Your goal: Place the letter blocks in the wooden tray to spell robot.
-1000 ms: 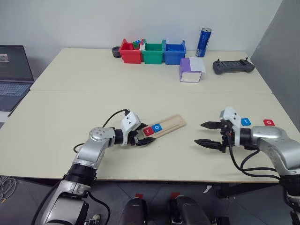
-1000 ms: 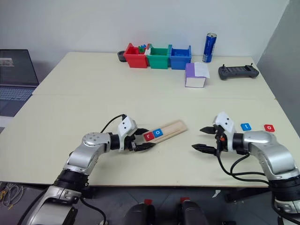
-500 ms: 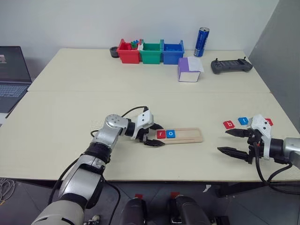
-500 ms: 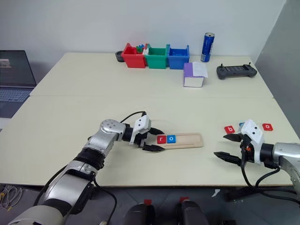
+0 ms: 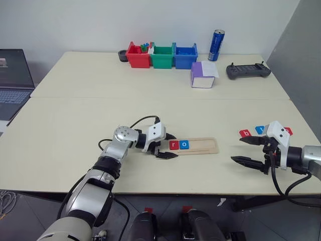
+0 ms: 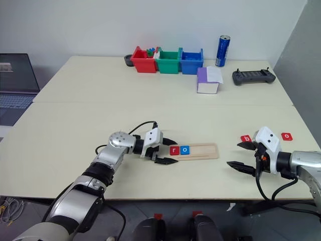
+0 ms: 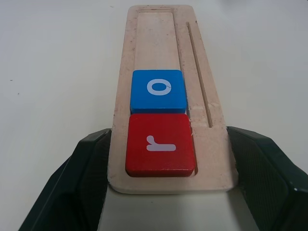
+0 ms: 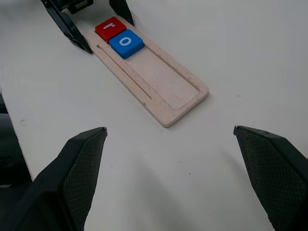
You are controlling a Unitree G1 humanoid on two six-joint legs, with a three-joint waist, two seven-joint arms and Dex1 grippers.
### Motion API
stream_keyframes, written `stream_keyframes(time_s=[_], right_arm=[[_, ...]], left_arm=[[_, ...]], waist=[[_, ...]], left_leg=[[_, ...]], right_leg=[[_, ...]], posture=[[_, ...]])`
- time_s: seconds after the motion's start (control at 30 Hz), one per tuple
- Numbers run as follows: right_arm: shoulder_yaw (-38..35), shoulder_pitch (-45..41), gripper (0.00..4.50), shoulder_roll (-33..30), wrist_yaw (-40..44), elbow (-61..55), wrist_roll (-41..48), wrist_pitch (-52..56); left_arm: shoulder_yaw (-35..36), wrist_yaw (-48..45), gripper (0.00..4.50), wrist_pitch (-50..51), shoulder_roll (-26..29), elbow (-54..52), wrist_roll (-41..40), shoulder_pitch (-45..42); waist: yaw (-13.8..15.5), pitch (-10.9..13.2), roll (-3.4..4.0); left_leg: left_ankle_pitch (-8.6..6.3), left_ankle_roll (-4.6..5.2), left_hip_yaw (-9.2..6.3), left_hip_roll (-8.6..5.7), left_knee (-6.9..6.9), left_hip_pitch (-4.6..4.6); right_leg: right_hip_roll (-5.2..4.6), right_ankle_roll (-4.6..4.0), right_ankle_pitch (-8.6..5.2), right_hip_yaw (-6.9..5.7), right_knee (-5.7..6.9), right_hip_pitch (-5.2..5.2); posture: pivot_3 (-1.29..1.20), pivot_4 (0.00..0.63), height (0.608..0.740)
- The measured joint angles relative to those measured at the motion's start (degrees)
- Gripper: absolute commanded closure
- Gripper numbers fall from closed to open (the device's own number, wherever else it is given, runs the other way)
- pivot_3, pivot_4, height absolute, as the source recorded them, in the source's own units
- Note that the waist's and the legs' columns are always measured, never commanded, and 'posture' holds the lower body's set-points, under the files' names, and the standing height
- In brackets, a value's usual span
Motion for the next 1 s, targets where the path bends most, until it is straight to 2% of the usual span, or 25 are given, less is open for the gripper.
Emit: stream_keyframes(time_s=[0.27, 0.33, 0.4, 0.73, 0.87, 1.0], right_arm=[[1.3, -0.6, 0.0, 0.0, 0.1, 0.9, 0.0, 0.0], [1.3, -0.6, 0.0, 0.0, 0.1, 1.0, 0.0, 0.0], [1.3, -0.6, 0.0, 0.0, 0.1, 1.0, 0.0, 0.0], [1.3, -0.5, 0.0, 0.1, 0.1, 1.0, 1.3, 0.5], [-0.4, -0.5, 0.0, 0.0, 0.0, 1.7, 2.1, 0.5], [-5.2, -2.1, 0.0, 0.6, -1.2, 3.3, 3.8, 0.5]], left_arm=[[0.1, -0.3, 1.12, 0.9, 0.0, -0.1, -0.2, 0.0], [0.1, -0.7, 0.4, 1.9, -0.2, -0.2, -0.5, -0.1], [0.3, -1.6, 0.06, 3.5, -0.6, -0.2, -1.0, -0.4], [0.3, -2.8, 0.06, 5.6, -0.2, -0.6, -1.2, -1.0], [1.0, -4.1, 0.06, 8.3, 2.3, -4.0, -1.9, -0.7], [4.6, -5.3, 0.06, 12.7, 6.0, -9.0, -5.3, 0.2]], waist=[[0.0, 0.0, 0.0], [0.0, 0.0, 0.0], [0.0, 0.0, 0.0], [-0.1, 0.0, -0.01], [-0.1, 0.0, -0.01], [-0.2, 0.0, -0.01]], left_leg=[[0.0, 0.0, -0.01, 0.0, 0.0, 0.0], [0.0, 0.0, -0.01, 0.0, 0.0, 0.0], [0.0, 0.0, -0.01, 0.0, 0.01, 0.0], [0.0, 0.0, -0.01, 0.01, 0.01, -0.01], [0.0, 0.0, -0.01, 0.03, 0.0, 0.0], [0.0, -0.01, 0.01, 0.05, 0.0, 0.01]], right_leg=[[0.0, 0.0, 0.0, -0.01, 0.0, 0.0], [0.0, 0.0, 0.0, -0.01, 0.0, 0.0], [0.0, 0.0, 0.0, -0.01, 0.0, 0.0], [0.0, 0.01, 0.0, -0.01, 0.01, -0.01], [0.02, 0.0, 0.0, -0.01, 0.02, -0.02], [0.02, 0.0, 0.0, 0.01, 0.03, -0.02]], posture=[[0.0, 0.15, 0.74], [0.0, 0.15, 0.74], [0.0, 0.15, 0.74], [0.0, 0.15, 0.74], [0.0, 0.15, 0.74], [0.0, 0.15, 0.74]])
